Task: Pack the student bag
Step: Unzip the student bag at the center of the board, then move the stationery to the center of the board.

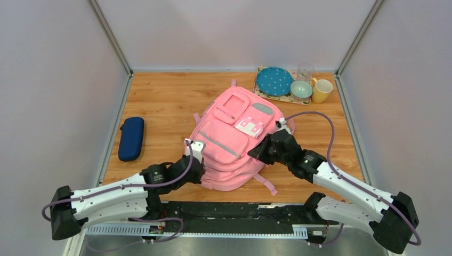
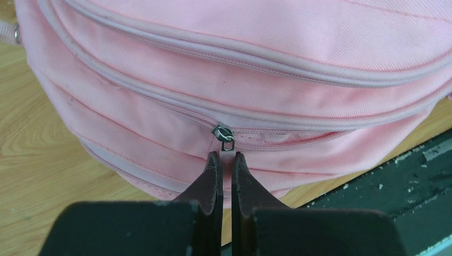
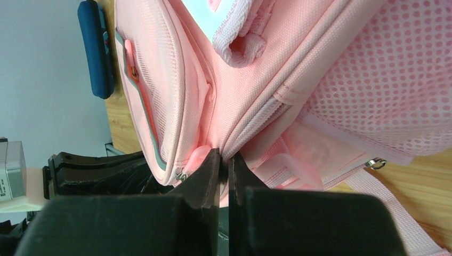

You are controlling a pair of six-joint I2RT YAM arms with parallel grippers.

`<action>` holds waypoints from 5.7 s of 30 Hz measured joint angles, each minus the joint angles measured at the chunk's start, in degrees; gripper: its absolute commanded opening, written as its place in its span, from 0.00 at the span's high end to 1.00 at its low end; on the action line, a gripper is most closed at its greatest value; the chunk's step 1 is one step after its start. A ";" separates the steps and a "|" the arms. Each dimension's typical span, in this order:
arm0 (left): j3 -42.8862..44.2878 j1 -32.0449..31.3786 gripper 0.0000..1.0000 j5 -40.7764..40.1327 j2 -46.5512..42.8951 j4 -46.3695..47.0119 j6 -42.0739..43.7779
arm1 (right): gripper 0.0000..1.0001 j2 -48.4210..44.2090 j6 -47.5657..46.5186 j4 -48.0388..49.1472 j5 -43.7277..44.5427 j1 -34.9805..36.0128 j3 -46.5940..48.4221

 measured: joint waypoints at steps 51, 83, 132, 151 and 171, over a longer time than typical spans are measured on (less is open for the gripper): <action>11.17 -6.73 1.00 20.87 19.39 12.35 11.19 | 0.56 -10.93 24.72 -3.41 12.79 18.64 -11.32; 6.64 5.29 0.66 10.49 9.25 4.02 11.93 | 0.92 -15.74 14.40 -6.58 9.73 5.35 -8.55; 5.38 30.38 0.15 4.28 -3.04 1.55 19.21 | 0.22 -11.32 1.03 -10.67 3.69 8.04 1.49; 24.98 79.58 0.14 15.54 23.19 4.33 24.74 | 0.22 -9.40 -1.33 -10.51 1.55 13.46 3.34; 21.99 84.76 0.14 11.52 36.94 5.84 23.34 | 0.22 -13.18 -1.31 -12.83 1.70 13.57 2.05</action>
